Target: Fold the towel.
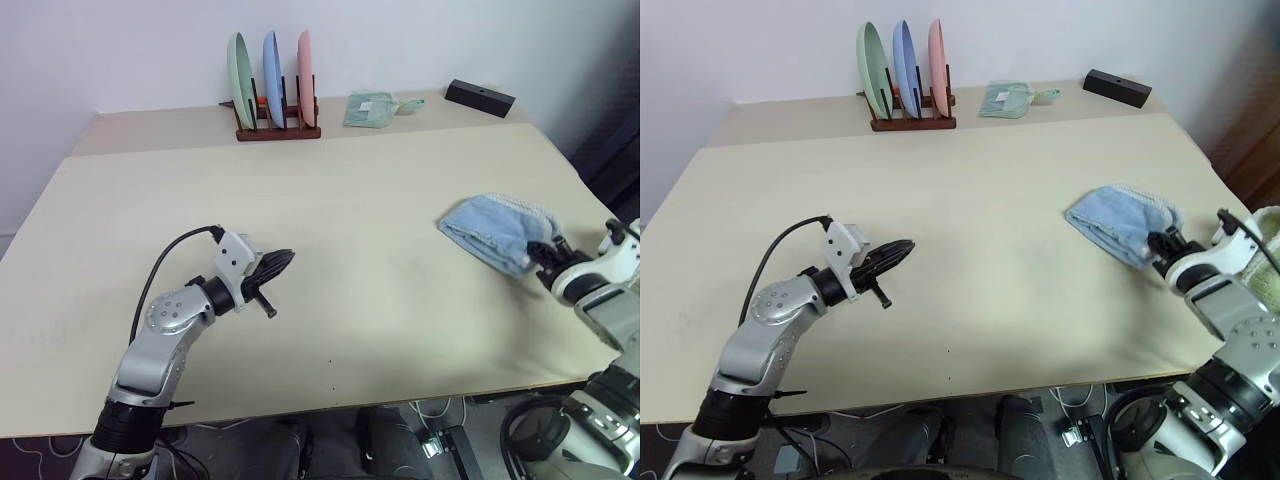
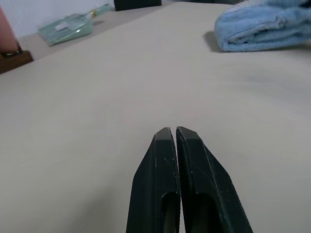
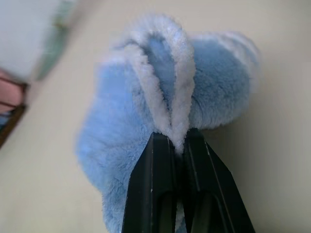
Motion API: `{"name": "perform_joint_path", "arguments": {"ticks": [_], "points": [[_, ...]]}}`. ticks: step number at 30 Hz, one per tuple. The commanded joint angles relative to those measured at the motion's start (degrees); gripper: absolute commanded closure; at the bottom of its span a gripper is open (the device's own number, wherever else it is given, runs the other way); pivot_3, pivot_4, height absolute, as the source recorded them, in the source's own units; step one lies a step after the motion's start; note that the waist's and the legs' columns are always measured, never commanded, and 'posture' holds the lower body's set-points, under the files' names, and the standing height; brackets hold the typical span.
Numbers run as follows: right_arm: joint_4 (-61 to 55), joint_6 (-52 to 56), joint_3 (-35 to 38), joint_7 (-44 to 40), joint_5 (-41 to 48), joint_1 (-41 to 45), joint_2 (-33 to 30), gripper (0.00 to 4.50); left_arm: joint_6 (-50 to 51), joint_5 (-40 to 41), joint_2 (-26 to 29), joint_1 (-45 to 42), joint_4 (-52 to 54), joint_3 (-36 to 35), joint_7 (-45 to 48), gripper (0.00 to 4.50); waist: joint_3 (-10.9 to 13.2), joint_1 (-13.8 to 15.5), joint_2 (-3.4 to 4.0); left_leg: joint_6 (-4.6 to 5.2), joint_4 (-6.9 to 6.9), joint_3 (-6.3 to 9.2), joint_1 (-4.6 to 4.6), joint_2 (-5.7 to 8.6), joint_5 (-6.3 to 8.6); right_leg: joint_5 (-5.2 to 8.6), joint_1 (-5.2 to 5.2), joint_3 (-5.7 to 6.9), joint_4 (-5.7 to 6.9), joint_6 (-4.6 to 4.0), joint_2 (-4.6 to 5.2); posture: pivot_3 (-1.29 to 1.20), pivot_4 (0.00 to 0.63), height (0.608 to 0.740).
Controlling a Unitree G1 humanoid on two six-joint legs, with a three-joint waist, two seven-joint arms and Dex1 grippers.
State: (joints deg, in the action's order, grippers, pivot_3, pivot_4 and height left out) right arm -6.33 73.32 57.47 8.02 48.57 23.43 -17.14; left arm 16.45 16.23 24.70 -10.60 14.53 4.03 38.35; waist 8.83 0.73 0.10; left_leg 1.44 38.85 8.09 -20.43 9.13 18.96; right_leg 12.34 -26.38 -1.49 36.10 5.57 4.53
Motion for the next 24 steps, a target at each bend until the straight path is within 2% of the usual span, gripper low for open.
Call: {"name": "perform_joint_path", "arguments": {"ticks": [1, 2, 5, 6, 9, 14, 17, 21, 24], "points": [[-6.6, 0.6, 0.0, 3.0, 1.8, -1.7, 0.7, 3.77, -1.6, -0.3, -0.2, -2.2, -0.4, 0.7, 1.1, 4.39, 0.0, 0.1, 0.02, 0.0, 0.01, 0.0, 0.0, 0.0, 0.0, 0.0, 0.0, 0.0, 0.0, 0.0, 0.0, 0.0, 0.15, 0.74], [-6.9, 0.1, 0.1, 3.1, 1.9, -2.0, 0.5, 3.52, -1.7, -0.4, -0.3, -2.5, -0.8, 1.0, 1.2, 4.39, 0.0, 0.2, 0.03, 0.01, 0.03, 0.0, -0.01, 0.01, 0.0, 0.0, 0.01, 0.01, 0.0, 0.0, 0.01, 0.0, 0.15, 0.74], [-8.7, -1.1, -0.7, 3.2, 2.2, -2.8, 0.1, 2.13, -2.3, 0.1, -0.1, -2.7, -1.9, 0.8, 2.4, 4.39, 0.0, 0.1, 0.03, 0.04, 0.06, 0.0, 0.0, 0.02, 0.02, 0.0, 0.04, 0.01, -0.02, 0.01, 0.01, 0.0, 0.15, 0.74], [-8.4, -1.9, -1.4, 2.4, 1.5, -3.2, -1.1, 1.48, -2.2, -0.3, -0.5, -3.0, -2.0, 1.3, 2.0, 4.39, 0.0, 0.1, 0.03, 0.04, 0.05, 0.0, 0.01, 0.02, 0.02, 0.0, 0.04, 0.02, -0.01, 0.01, 0.0, 0.0, 0.15, 0.74], [-11.5, -8.6, -9.3, -2.0, -4.6, -5.7, -7.2, 0.07, -2.6, -0.7, -0.9, -3.6, -3.0, 1.2, 2.0, 4.39, 0.0, 0.1, 0.05, 0.04, 0.05, -0.01, -0.01, 0.02, 0.02, 0.0, 0.02, 0.01, -0.01, 0.01, 0.01, 0.0, 0.15, 0.74], [-12.3, -25.6, -21.6, -11.1, -17.5, -9.9, -18.5, 0.07, -3.8, -1.8, -0.5, -3.5, -5.5, -1.7, -0.7, 4.39, 0.0, 0.1, 0.05, 0.03, 0.05, -0.04, 0.02, 0.01, 0.02, 0.0, 0.03, 0.03, -0.01, 0.03, -0.01, 0.0, 0.15, 0.74], [-14.1, -35.2, -32.6, -20.0, -22.9, -10.9, -22.7, 0.07, -5.6, -4.2, 0.4, -3.5, -9.3, -5.7, -5.5, 4.39, 0.0, -0.3, 0.04, 0.02, 0.04, -0.06, 0.04, 0.0, 0.01, 0.0, 0.02, 0.01, 0.0, 0.03, -0.03, 0.0, 0.15, 0.74], [-13.6, -44.2, -43.9, -33.1, -24.8, -11.1, -23.4, 0.07, -7.0, -7.1, 1.5, -2.3, -11.3, -8.6, -10.1, 4.39, 0.0, 0.0, -0.01, 0.0, 0.03, -0.06, 0.05, -0.04, 0.01, 0.0, 0.02, 0.02, -0.01, 0.03, -0.05, 0.0, 0.15, 0.74], [-9.5, -48.0, -46.9, -38.1, -24.1, -8.7, -21.3, 0.07, -7.2, -6.9, 1.5, -1.0, -10.6, -10.1, -11.3, 4.39, 0.0, 0.5, -0.03, 0.02, 0.06, -0.04, 0.0, -0.02, 0.02, -0.01, 0.05, 0.05, -0.08, 0.04, -0.02, 0.0, 0.15, 0.74]]}}
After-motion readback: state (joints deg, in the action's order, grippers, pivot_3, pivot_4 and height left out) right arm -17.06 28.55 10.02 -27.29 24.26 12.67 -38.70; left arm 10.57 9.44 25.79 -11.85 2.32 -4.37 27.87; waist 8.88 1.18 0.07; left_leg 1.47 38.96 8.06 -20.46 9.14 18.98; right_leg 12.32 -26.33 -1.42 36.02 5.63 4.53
